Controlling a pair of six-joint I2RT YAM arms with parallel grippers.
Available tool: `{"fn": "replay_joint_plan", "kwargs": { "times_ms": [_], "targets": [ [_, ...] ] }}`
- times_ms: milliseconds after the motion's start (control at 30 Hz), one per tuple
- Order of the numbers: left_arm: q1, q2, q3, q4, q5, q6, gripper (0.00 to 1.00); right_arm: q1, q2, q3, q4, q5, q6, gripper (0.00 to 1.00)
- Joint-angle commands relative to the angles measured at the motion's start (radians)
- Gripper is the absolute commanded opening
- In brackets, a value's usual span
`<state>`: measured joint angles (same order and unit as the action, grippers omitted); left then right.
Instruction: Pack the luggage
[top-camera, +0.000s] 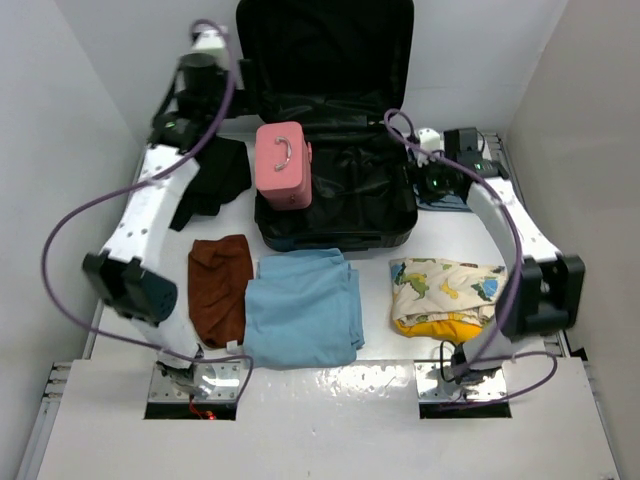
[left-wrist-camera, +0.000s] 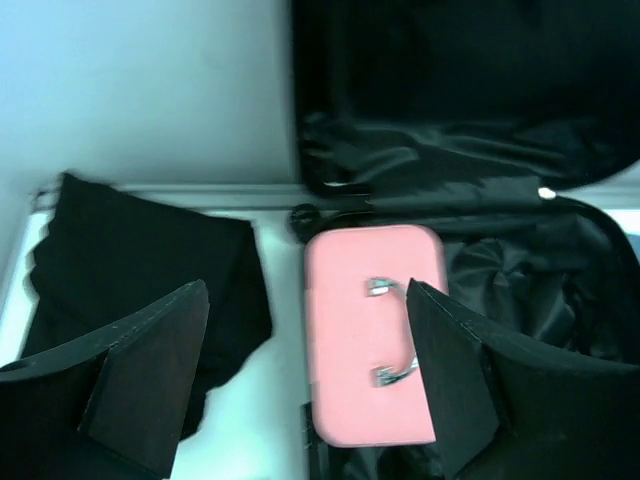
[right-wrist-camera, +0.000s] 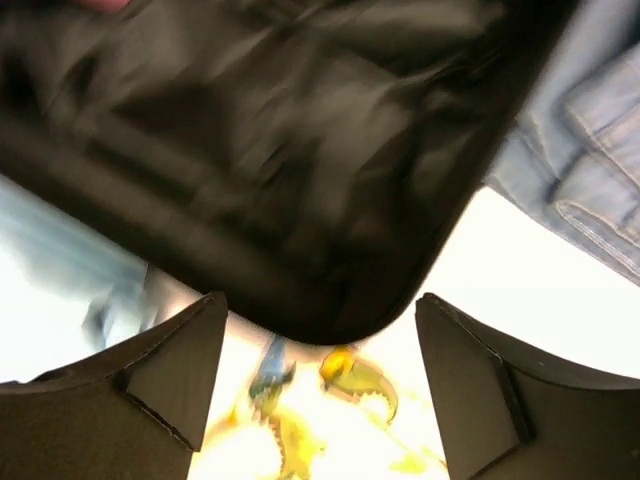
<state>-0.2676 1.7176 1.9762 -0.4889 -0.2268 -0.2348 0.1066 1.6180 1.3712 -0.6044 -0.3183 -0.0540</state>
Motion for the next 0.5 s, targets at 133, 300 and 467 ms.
{"fn": "replay_joint_plan", "kwargs": {
  "times_ms": [133, 300, 467],
  "targets": [
    [0.215, -0.13, -0.256, -0.023, 0.208, -0.126, 0.86, 0.117, -0.302, -0.28, -0.179, -0.225, -0.271, 0.77],
    [0.263, -0.185, -0.369, -0.002, 0.268, -0.094, 0.86, 0.119, -0.371, -0.466, -0.149, -0.041, -0.146, 0.91],
    [0.294, -0.234, -0.436, -0.002, 0.261, -0.083, 0.86, -0.029, -0.353, -0.492, -0.147, 0.183, -0.08, 1.0]
  ]
}}
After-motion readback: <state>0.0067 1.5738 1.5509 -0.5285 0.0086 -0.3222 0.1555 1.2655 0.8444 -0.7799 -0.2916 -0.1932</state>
